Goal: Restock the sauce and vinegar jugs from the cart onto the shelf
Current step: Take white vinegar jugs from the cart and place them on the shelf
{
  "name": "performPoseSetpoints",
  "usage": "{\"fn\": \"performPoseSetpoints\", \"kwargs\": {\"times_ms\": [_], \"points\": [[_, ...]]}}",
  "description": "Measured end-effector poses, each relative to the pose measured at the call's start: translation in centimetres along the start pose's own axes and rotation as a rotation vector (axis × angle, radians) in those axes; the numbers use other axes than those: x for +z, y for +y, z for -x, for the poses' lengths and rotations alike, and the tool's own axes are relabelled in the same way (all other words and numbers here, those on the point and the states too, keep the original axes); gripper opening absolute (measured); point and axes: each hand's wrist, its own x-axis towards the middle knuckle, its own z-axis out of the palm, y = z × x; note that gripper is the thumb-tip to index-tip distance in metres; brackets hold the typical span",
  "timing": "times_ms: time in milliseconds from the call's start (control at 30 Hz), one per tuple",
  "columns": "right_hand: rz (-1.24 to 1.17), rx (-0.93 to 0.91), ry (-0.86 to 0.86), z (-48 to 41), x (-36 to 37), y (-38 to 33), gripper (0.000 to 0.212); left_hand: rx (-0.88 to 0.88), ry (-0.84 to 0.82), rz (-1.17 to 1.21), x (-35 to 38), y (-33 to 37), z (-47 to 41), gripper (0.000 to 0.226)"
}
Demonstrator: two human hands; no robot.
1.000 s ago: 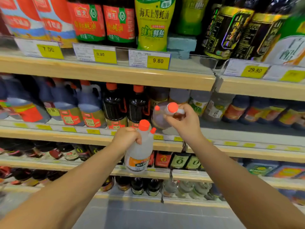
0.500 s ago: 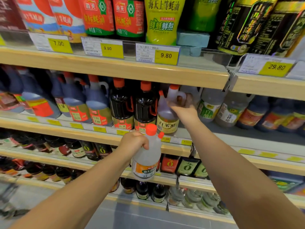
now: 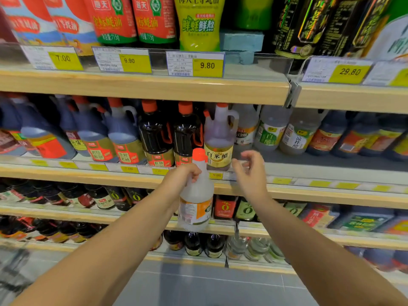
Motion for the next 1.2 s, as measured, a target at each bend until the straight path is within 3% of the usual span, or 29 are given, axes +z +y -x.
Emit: {"fn": "performPoseSetpoints", "kwargs": {"times_ms": [67, 133, 167, 267, 367, 467, 533, 667, 800, 900, 1000, 1067, 1200], "points": [[0.086, -0.065, -0.081, 4.1, -0.6, 0.2, 0.017, -0.061, -0.059, 0.106, 1.0, 1.3, 1.4, 0.019], [0.119, -0.106, -0.160, 7.5, -0.7, -0.3, 0.026, -0.138, -0.115, 0.258, 2.1, 2.3, 3.0, 0.005], [0.113, -0.111, -0.173, 8.7, -0.8, -0.8, 0.034, -0.176, -0.151, 0.323, 2.7, 2.6, 3.8, 0.010], [0.206, -0.115, -0.101, 10.9, -1.3, -1.9, 0.055, -0.265, -0.256, 0.481, 4.8, 3.5, 6.6, 0.027], [0.322, -0.021, 0.043, 11.4, -1.8, -2.8, 0.077, -0.311, -0.324, 0.631, 7.2, 4.3, 9.8, 0.029], [0.399, 0.086, 0.192, 10.3, -2.7, -4.0, 0.054, -0.328, -0.403, 0.689, 8.9, 4.7, 12.4, 0.026], [0.362, 0.073, 0.180, 9.4, -3.7, -4.0, 0.044, -0.312, -0.440, 0.689, 9.5, 4.8, 13.3, 0.024], [0.320, -0.071, 0.136, 7.1, -6.5, -3.7, 0.058, -0.209, -0.487, 0.640, 9.8, 5.5, 14.2, 0.024], [0.008, -0.132, 0.161, 3.7, -8.0, -4.2, 0.064, -0.016, -0.452, 0.429, 8.5, 3.7, 13.2, 0.032], [-0.011, -0.144, 0.102, 0.7, -7.9, -2.9, 0.079, 0.093, -0.258, 0.165, 8.0, 2.3, 9.9, 0.031], [-0.011, -0.122, 0.056, -1.7, -7.1, -0.8, 0.079, 0.132, -0.112, -0.054, 8.1, 1.2, 5.3, 0.027], [-0.042, -0.092, 0.024, -2.7, -6.1, 0.7, 0.078, 0.258, -0.016, -0.241, 8.1, 0.0, 2.1, 0.031], [-0.048, -0.044, -0.043, -4.5, -4.3, 2.8, 0.070, 0.412, 0.031, -0.565, 8.1, -1.8, -2.5, 0.039]]}}
